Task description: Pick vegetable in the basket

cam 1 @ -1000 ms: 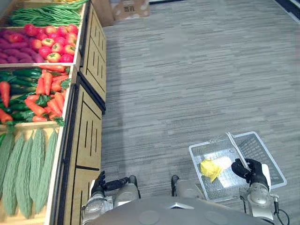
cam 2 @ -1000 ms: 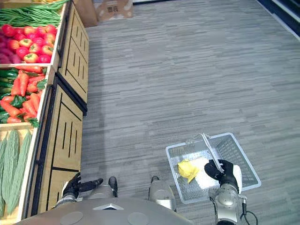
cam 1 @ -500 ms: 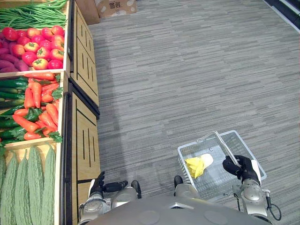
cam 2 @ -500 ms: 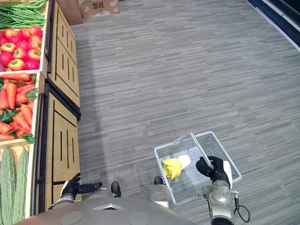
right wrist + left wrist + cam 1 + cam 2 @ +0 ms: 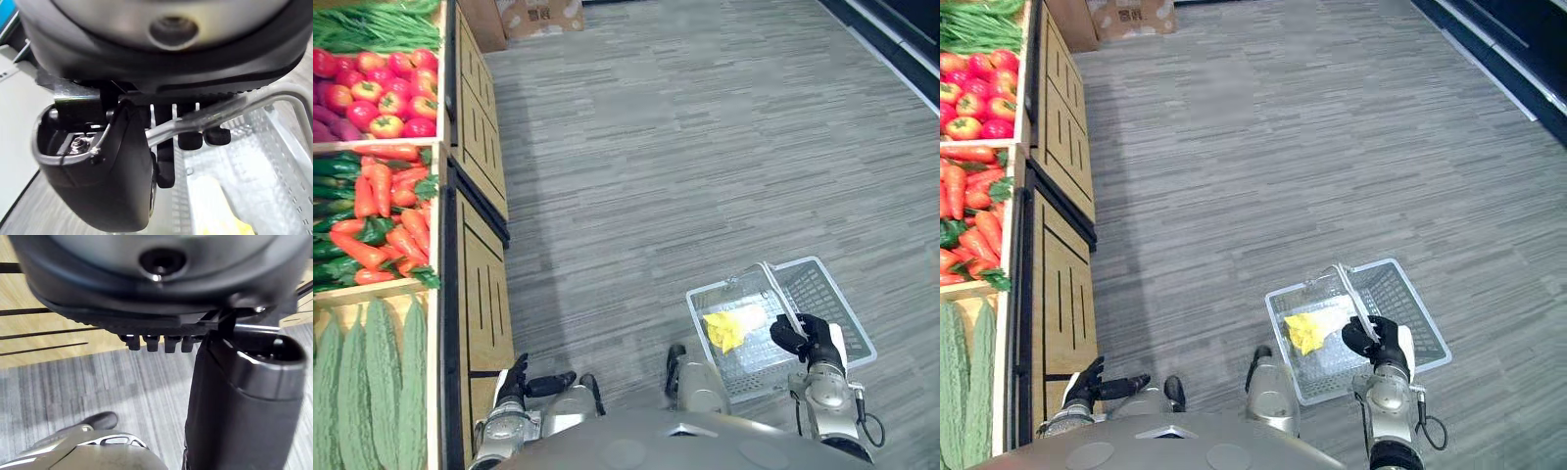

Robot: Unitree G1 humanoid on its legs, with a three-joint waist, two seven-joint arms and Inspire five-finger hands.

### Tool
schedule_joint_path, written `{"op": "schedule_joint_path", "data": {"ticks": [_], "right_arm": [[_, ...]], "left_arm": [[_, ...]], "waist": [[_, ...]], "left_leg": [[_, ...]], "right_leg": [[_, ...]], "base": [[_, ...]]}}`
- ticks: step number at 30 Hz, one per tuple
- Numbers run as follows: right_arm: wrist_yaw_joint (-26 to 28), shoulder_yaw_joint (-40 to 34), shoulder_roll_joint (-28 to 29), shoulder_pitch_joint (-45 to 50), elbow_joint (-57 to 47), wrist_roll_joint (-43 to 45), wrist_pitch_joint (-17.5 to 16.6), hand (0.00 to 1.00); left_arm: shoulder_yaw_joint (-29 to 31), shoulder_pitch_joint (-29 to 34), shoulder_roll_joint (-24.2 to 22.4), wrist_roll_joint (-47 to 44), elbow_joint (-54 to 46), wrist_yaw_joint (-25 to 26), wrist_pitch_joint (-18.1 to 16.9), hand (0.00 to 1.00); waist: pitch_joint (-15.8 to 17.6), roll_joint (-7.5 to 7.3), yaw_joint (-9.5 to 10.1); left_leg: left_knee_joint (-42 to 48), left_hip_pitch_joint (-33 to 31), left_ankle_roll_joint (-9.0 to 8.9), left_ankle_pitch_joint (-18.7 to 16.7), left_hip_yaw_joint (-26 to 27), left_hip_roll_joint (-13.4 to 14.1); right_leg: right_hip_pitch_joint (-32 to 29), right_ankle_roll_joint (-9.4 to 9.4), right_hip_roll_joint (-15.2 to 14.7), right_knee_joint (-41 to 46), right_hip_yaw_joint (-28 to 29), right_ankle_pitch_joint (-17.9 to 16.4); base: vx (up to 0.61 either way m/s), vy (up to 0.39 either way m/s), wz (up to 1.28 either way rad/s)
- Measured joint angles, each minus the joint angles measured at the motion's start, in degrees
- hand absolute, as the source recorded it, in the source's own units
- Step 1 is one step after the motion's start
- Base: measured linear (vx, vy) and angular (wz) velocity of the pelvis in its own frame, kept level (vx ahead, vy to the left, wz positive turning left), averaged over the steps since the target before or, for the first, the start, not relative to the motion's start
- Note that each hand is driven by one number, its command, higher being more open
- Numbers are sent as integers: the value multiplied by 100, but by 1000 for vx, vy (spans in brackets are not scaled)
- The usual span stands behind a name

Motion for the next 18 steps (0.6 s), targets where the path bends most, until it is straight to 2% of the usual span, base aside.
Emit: {"op": "schedule_joint_path", "data": {"ticks": [1,2,4,5,6,7,9,10,11,12,13,14,15,16,17,18], "right_arm": [[-17,-25,0,-9,0,0,0,0],[-18,-36,0,-5,6,-1,2,0],[-18,-34,14,60,19,-1,9,0],[-18,-43,6,85,22,-2,16,0],[-32,-135,-14,121,23,-1,33,0],[-71,-232,-53,177,25,0,80,0],[-71,-242,-65,195,38,0,151,0],[-59,-202,-61,224,23,2,147,0],[-46,-204,-61,222,5,5,144,0],[-38,-205,-62,261,-10,7,125,0],[-37,-204,-63,255,-61,15,118,0],[-38,-205,-63,254,-86,16,116,0],[-43,-214,-66,268,-153,21,111,0],[-66,-234,-69,267,-206,32,103,0],[-82,-234,-71,266,-232,64,96,0],[-95,-236,-71,243,-243,131,68,0]], "left_arm": [[18,-36,2,2,-1,0,1,100],[89,-72,2,5,-1,0,3,100],[112,-71,55,7,1,10,15,100],[109,-99,83,6,12,7,27,100],[98,-161,35,15,22,17,31,100],[100,-139,-114,18,21,12,25,100],[103,-109,-205,28,38,2,20,100],[108,-111,-192,27,36,1,20,100],[109,-125,-180,25,28,5,20,100],[110,-129,-152,24,-9,12,21,100],[133,-138,-143,20,-14,16,25,100],[168,-141,-142,17,-14,12,27,100],[228,-139,-141,13,-39,11,26,100],[258,-136,-148,3,-89,13,23,100],[268,-133,-152,3,-128,17,22,100],[274,-128,-157,1,-183,21,12,100]], "waist": [[32,-25,4],[75,-95,11],[81,-240,-25],[80,-232,-27],[90,-49,-83],[-7,150,-123],[-133,376,-91],[-118,312,-118],[-137,342,-140],[-133,314,-174],[-111,271,-147],[-110,268,-137],[-95,241,-81],[-94,238,-4],[-94,237,6],[-89,217,28]], "left_leg": [[25,-7,-57,-35,-6,32],[112,-12,-189,-116,-36,69],[327,-8,-483,-330,-142,85],[406,-15,-578,-409,-192,130],[491,-11,-742,-510,-334,345],[482,25,-823,-538,-468,598],[807,35,-961,-365,-672,840],[1268,-123,-954,-245,-847,929],[1585,-243,-958,-180,-949,971],[2234,-497,-911,42,-1076,1049],[2871,-742,-806,427,-1051,1194],[3139,-841,-713,677,-984,1273],[3747,-1017,-495,853,-721,1508],[4306,-1155,-289,651,-447,1618],[4505,-1227,-250,497,-382,1592],[4683,-1369,-304,197,-376,1417]], "right_leg": [[-2,97,-17,-289,45,61],[23,206,-61,-717,136,127],[48,202,-223,-831,238,121],[51,167,-201,-745,258,348],[-3,139,-67,-350,152,471],[-80,-104,108,32,-30,289],[-79,-366,267,554,-201,-159],[5,-441,266,881,-304,-463],[64,-478,250,994,-392,-597],[212,-548,245,1114,-512,-809],[423,-654,301,1077,-605,-911],[550,-709,330,1021,-652,-944],[840,-796,394,826,-660,-997],[1106,-813,460,650,-632,-1007],[1245,-814,488,528,-610,-1007],[1470,-816,510,320,-589,-1008]], "base": [[156,-136,1],[251,-244,6],[281,-284,18],[257,-269,37],[343,-339,52],[376,-321,50],[452,-288,27],[521,-377,33],[405,-349,50],[439,-385,41],[273,-241,30],[374,-309,10],[296,-205,-6],[356,-227,-9],[272,-104,-12],[200,-42,-7]]}}
